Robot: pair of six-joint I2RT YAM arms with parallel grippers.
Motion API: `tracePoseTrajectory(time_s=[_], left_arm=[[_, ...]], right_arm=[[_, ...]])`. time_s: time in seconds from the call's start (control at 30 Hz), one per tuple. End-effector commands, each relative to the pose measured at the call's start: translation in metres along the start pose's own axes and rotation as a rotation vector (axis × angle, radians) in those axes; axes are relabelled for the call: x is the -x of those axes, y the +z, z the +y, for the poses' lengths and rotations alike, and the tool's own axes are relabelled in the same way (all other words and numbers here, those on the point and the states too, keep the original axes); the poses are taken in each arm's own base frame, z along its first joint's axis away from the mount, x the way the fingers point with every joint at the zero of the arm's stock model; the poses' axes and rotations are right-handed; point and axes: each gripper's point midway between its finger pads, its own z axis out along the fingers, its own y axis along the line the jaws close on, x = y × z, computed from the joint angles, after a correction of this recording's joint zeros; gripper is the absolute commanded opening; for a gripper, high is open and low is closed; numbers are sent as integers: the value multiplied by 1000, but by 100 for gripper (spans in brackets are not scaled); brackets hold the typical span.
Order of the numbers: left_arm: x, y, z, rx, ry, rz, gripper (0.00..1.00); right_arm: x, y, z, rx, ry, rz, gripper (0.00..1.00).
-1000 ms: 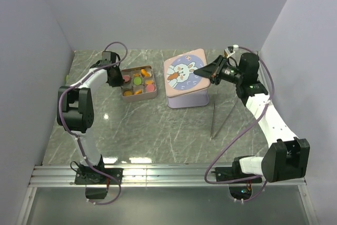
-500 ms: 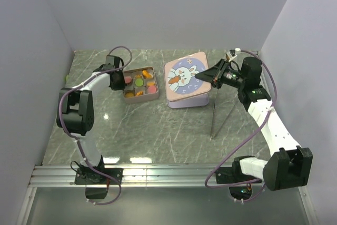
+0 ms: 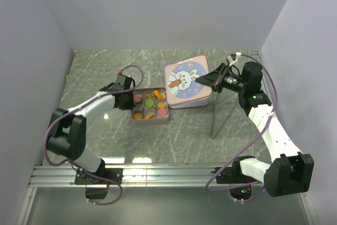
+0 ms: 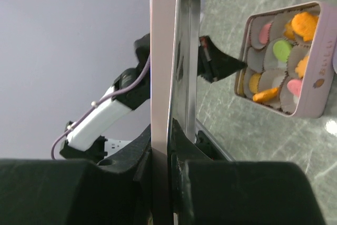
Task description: Pack the cookies
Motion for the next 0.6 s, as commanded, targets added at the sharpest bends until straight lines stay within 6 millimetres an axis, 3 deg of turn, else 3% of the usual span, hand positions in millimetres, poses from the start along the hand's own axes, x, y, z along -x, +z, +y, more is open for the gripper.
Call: tracePoseTrajectory(time_s=[0.0, 0.1, 0.2, 0.23, 0.3, 0.4, 0.57], left_arm=[[-18, -22, -20, -54, -102, -10, 1], [-34, -31, -29, -82, -178, -4, 2], [-43, -39, -34, -88, -221, 1, 21], [-42, -42, -35, -89, -230, -5, 37], [-38, -46, -33, -77, -255, -24, 49], [-27, -68, -29, -71, -303, -77, 97], [-1, -118, -21, -102, -383, -228, 100]], right_arm=[[-5, -6, 8, 42, -41, -16, 0], [-15, -2, -8, 35, -5, -9, 0], [-27, 3, -21, 66, 49, 2, 0], [-29, 7, -25, 90, 44, 6, 0], [-39, 14, -26, 102, 56, 40, 0], [-48, 30, -34, 101, 55, 71, 0], [-57, 57, -43, 141, 106, 106, 0]])
